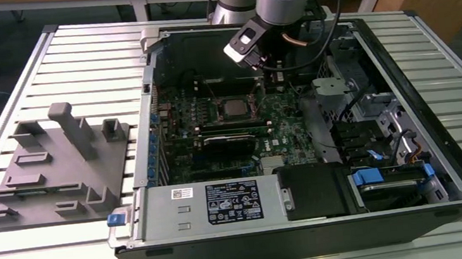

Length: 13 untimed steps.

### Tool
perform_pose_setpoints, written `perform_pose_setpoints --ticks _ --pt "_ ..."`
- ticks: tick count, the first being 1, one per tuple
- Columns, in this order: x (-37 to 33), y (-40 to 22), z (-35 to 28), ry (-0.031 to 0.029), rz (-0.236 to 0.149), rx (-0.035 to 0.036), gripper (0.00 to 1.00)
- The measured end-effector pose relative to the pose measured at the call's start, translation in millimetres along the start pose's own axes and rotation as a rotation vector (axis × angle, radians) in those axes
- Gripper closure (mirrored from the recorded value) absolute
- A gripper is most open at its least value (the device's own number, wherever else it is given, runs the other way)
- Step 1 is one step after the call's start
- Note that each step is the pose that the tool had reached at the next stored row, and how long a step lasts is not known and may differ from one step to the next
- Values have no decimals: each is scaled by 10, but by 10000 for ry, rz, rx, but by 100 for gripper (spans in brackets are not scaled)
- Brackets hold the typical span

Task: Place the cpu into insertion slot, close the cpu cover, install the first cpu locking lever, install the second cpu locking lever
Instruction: 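Close the cpu cover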

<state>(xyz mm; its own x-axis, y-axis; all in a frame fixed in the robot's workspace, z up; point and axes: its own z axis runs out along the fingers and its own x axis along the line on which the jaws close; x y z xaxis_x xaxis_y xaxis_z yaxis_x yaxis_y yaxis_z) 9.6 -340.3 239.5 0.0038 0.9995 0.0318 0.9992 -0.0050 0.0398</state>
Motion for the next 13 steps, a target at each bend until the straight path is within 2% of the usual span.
perform_pose_setpoints --ticks 13 --pt "0 -45 5 1 0 -4 89"
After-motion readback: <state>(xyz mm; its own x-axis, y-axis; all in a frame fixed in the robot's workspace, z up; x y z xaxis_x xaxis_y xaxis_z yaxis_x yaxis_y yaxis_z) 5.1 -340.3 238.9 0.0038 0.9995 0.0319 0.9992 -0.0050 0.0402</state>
